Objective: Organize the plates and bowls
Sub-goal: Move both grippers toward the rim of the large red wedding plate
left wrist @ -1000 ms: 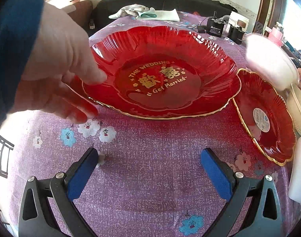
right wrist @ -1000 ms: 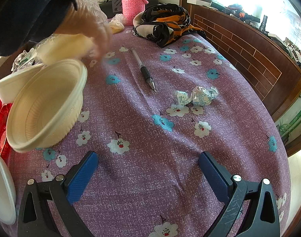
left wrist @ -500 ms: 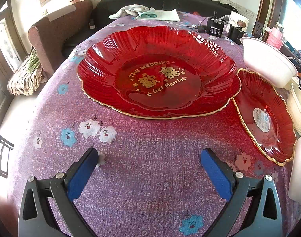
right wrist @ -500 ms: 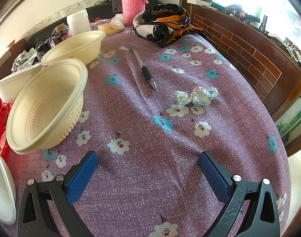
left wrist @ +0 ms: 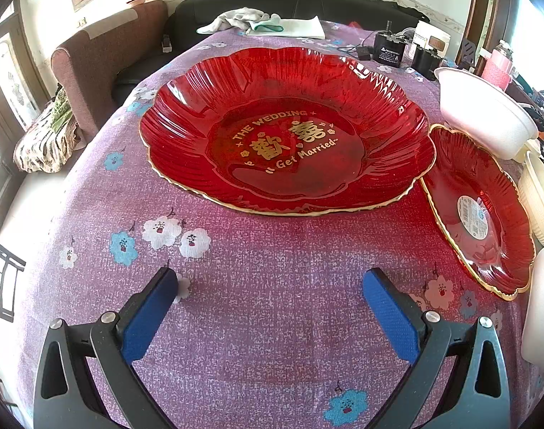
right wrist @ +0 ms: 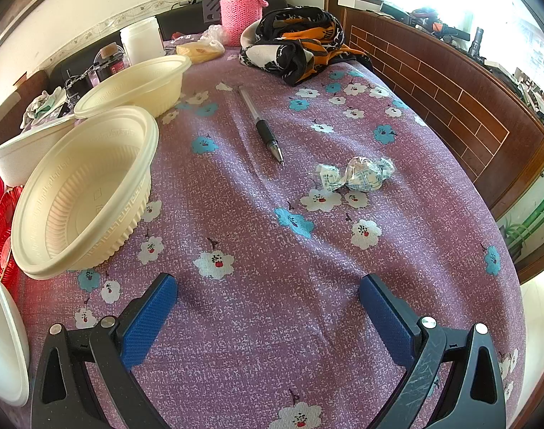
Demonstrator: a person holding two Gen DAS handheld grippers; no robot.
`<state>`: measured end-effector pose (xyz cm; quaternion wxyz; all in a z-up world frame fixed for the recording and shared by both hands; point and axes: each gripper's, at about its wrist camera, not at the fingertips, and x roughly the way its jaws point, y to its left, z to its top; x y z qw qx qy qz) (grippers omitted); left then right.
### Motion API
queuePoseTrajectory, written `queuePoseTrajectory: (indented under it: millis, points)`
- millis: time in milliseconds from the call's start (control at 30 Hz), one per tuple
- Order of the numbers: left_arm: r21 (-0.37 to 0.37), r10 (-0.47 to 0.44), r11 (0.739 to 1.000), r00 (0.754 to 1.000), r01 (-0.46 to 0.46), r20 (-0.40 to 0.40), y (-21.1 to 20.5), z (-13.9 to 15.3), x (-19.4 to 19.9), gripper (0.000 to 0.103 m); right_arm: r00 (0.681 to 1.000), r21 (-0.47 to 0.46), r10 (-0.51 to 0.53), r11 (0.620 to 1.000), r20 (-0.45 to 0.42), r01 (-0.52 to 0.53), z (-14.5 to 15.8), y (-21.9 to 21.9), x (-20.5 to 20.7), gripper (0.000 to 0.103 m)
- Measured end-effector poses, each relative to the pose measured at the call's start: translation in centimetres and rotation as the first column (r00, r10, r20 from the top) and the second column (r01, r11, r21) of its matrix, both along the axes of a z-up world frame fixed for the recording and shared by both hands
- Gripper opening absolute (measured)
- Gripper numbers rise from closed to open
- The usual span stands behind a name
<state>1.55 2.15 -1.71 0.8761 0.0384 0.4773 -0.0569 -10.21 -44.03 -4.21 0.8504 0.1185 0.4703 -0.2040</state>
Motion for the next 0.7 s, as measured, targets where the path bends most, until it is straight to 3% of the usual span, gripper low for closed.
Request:
queuePoseTrajectory:
  millis: [300, 400, 600, 700]
  points:
    - [0.001, 0.014, 1.0, 1.0, -0.014, -0.002, 0.3, 0.0, -0.4, 0.103, 1.0, 0.0, -0.022, 1.0, 0.0, 0.022, 0.1, 0.0, 0.2, 0.102]
    - [0.004, 0.012, 1.0, 0.999, -0.011, -0.041, 0.3, -0.1, 0.1, 0.103, 1.0, 0.004, -0.004, 1.0, -0.004, 0.004, 0.0, 0.2, 0.0, 0.102]
    - [-0.026, 0.017, 0.999, 0.998, -0.019, -0.062, 1.5, 0.4, -2.3, 0.103, 0.992, 0.093, 0.019, 0.996, -0.127, -0.007, 0.4, 0.4, -0.9, 0.102]
    - [-0.058, 0.035, 0.998, 0.998, -0.037, -0.043, 2.7, 1.5, -3.3, 0.103, 0.992, 0.113, 0.043, 0.993, -0.119, -0.03, 1.6, 1.4, -2.8, 0.099]
